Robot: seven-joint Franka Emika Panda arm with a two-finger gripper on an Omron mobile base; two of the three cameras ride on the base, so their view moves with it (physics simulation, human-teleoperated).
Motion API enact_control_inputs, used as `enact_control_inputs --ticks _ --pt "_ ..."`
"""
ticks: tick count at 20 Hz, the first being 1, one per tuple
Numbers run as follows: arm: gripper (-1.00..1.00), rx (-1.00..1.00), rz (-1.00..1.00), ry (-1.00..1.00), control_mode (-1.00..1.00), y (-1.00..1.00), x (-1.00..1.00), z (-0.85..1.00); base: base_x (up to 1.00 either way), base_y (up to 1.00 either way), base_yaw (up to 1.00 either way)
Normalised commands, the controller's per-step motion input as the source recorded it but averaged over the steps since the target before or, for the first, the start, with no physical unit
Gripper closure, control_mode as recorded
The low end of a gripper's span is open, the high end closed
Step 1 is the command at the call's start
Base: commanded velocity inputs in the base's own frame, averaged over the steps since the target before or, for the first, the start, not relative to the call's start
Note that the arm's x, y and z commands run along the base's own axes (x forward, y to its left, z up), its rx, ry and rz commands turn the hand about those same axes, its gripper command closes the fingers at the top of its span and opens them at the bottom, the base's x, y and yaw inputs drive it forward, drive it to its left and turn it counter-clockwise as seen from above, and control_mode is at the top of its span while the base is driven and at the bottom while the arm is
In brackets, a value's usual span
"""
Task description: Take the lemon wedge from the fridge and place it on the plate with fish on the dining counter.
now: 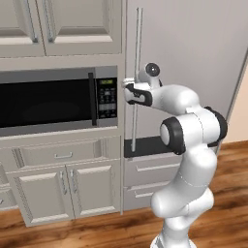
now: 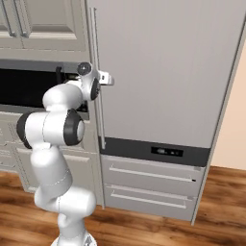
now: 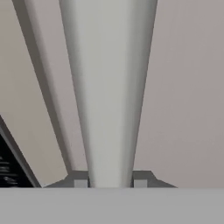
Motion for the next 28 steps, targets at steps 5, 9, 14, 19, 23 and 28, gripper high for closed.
enact_control_inputs --ticks 5,9,14,19,23,28 --pt "1.0 -0.02 -0.01 -0.09 -1.0 -0.18 -0.94 0.0 0.0 0.0 0.0" --pt "1.0 0.0 -0.08 -0.09 -1.0 -0.5 -1.0 0.0 0.0 0.0 0.0" --pt "1.0 0.03 -0.16 -0.09 -1.0 -0.68 -1.0 0.0 0.0 0.0 0.0" --pt "1.0 0.06 -0.19 -0.12 -1.0 -0.73 -1.0 0.22 0.0 0.0 0.0" --pt "-1.0 0.09 -0.23 -0.05 -1.0 -0.36 -1.0 0.79 0.0 0.0 0.0" --pt "-1.0 0.1 -0.31 0.0 -1.0 0.17 -0.87 1.0 0.0 0.0 0.0"
